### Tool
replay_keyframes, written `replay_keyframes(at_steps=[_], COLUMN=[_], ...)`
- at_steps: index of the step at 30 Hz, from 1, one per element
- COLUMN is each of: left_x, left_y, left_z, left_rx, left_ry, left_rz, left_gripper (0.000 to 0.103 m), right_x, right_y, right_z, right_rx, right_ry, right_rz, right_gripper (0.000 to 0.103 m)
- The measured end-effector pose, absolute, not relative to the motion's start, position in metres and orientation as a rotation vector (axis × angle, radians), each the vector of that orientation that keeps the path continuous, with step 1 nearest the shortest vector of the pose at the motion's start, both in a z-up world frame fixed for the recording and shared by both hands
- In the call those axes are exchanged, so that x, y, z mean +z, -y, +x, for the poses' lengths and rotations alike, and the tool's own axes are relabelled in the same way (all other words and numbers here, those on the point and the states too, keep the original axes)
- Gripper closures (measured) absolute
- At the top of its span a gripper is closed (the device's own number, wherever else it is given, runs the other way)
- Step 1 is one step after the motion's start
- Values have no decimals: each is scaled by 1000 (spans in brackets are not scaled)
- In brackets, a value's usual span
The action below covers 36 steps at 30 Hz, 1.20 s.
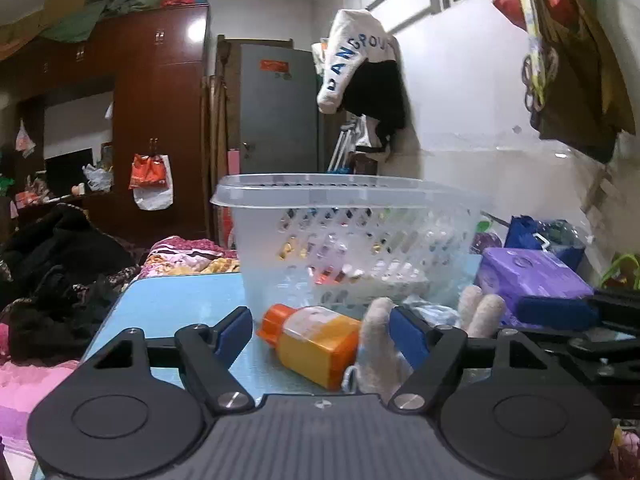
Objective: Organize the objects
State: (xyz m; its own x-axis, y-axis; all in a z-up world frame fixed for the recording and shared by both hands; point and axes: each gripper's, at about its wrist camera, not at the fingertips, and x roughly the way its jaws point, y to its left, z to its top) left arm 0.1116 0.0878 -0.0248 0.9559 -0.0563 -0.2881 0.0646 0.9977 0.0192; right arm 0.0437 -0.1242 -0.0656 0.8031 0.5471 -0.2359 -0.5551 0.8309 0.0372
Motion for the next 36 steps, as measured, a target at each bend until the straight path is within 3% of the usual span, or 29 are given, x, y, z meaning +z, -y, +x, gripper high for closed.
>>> replay_keyframes(at_steps=[3, 5, 10, 15, 20, 36], left_x=[-28, -30, -32, -34, -34, -9], left_y=[-80, -75, -70, -64, -59, -67], left_z=[112, 113, 113, 113, 107, 88], left_rx=[-80, -87, -98, -103, -113, -117], left_ry=[-296, -306, -313, -318, -289, -184], left_rz=[56, 63, 76, 92, 100, 46], left_gripper=[27, 41, 55, 80, 84, 85], right_x=[-65, -65, -66, -67, -66, -40], right_y=[117, 113, 110, 105, 109, 119], right_z=[45, 45, 47, 53, 49, 39], right_rx=[575, 566, 559, 547, 566, 655], right_ry=[-258, -263, -283, -305, -295, -249], right_rz=[-58, -71, -93, -122, -120, -85], right_gripper=[54, 54, 56, 78, 86, 87])
